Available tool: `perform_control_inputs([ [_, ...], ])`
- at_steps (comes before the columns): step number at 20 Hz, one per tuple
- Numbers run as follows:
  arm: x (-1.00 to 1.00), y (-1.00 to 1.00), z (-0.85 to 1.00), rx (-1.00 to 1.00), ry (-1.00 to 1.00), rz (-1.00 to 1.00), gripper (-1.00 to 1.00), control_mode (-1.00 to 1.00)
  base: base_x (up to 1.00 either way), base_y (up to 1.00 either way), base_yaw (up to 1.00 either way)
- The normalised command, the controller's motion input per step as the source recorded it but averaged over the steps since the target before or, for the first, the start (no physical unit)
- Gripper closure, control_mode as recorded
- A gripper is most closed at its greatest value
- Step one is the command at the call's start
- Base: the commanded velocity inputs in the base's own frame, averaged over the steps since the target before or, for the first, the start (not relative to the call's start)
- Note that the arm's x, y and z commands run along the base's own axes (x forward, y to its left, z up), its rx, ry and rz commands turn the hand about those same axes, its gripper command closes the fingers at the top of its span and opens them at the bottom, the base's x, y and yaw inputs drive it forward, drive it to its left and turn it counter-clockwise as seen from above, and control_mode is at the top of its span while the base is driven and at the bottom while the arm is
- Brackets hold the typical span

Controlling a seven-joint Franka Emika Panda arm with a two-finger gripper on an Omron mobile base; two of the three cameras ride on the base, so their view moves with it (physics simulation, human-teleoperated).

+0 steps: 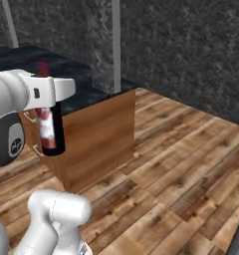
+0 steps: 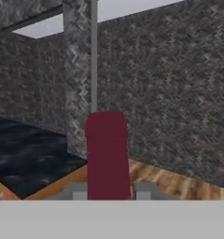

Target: Get the candle and the wine from the cabinet and move them to the dining counter.

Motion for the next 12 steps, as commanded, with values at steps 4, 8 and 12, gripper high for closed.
perform_control_inputs([
  [4, 0.0, 0.0, 0.0, 0.0, 0.0, 0.0, 1.0, 1.0, 1.0, -0.66, -0.33],
  [8, 0.0, 0.0, 0.0, 0.0, 0.0, 0.0, 1.0, 1.0, 1.0, -0.37, -0.4],
  [12, 0.0, 0.0, 0.0, 0.0, 0.0, 0.0, 1.0, 1.0, 1.0, -0.07, -0.34],
])
